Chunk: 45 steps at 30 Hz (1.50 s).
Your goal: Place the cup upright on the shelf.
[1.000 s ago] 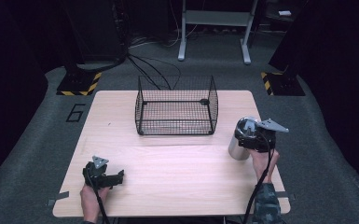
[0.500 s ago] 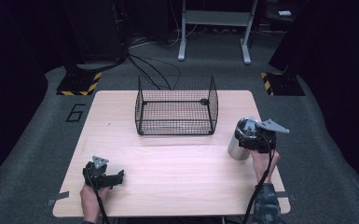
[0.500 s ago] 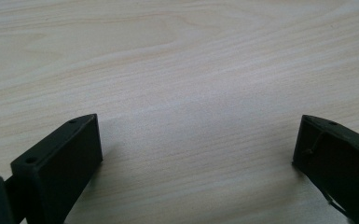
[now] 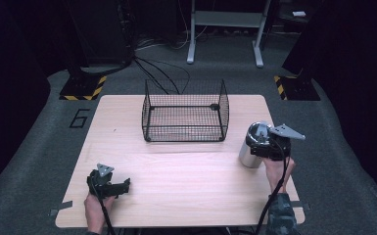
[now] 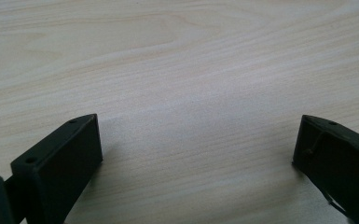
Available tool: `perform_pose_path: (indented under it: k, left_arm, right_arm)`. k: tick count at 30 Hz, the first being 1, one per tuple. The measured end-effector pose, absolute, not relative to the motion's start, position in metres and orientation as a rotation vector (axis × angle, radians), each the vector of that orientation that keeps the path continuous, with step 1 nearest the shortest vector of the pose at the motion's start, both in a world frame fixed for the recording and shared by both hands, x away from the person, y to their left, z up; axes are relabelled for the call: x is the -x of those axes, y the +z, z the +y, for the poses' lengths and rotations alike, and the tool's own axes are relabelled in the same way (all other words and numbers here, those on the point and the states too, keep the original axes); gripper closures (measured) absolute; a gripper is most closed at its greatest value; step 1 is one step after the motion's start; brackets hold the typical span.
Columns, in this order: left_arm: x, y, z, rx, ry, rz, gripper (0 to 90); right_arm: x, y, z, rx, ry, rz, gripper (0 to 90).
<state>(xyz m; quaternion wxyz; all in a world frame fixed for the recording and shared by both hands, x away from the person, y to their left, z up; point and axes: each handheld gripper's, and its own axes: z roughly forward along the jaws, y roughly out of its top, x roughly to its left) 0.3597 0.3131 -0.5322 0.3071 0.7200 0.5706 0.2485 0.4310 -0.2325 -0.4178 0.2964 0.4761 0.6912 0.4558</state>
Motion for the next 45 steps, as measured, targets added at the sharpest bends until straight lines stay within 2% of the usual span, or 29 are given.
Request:
perform_pose_path:
  k: [45]
  left_arm:
    - [-0.359,-0.532,0.313,-1.903,0.669,1.508,0.9]
  right_arm:
    - [-0.423,-0.396,-0.172,-1.099,1.352,2.013,3.0]
